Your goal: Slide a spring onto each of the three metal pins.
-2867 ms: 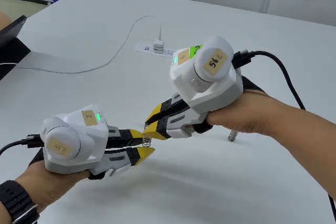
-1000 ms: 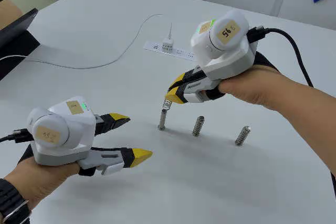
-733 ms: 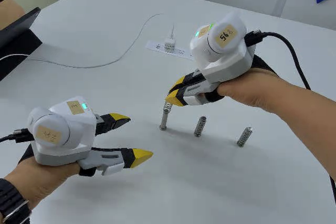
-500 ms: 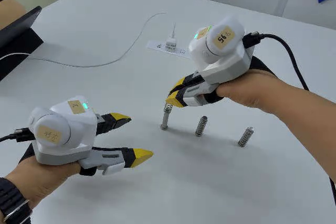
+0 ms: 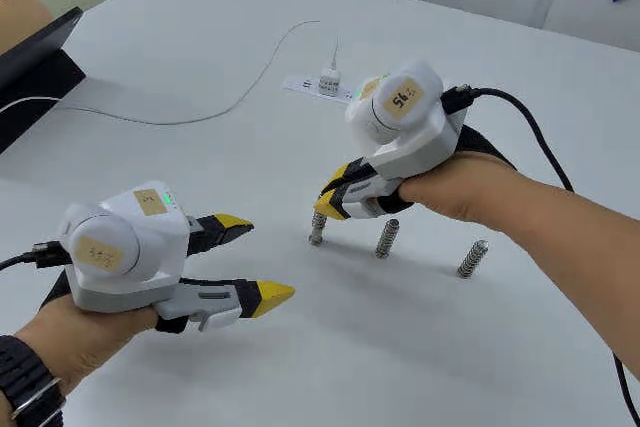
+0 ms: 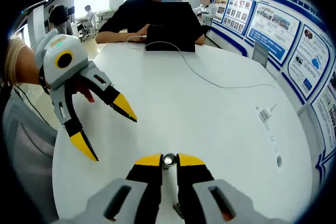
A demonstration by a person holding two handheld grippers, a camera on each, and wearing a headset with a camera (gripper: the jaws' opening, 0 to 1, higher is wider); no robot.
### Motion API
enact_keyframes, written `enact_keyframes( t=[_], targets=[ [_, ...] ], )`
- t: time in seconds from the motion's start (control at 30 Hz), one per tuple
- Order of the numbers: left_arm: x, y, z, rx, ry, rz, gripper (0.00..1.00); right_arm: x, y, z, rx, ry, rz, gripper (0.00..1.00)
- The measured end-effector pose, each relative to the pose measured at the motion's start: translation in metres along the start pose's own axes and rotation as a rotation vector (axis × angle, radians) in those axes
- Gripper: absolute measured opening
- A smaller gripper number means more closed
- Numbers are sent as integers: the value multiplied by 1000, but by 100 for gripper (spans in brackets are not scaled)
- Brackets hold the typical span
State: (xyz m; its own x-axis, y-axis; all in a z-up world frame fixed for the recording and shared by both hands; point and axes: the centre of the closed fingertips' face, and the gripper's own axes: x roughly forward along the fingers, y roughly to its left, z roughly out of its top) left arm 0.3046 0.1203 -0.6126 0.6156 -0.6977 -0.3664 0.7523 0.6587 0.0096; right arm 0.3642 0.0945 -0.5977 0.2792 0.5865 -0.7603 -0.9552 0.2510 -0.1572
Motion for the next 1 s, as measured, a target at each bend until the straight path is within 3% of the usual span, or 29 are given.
enact_keyframes(
  t=[0.53,1.0],
  targets=[
    [1,2,-3,-5,5,0,54,16,2,-15,33,9,-16,11],
    [2,3,-2,-2,2,1,55,10,-2,-12,40,-17,-39,17]
  ],
)
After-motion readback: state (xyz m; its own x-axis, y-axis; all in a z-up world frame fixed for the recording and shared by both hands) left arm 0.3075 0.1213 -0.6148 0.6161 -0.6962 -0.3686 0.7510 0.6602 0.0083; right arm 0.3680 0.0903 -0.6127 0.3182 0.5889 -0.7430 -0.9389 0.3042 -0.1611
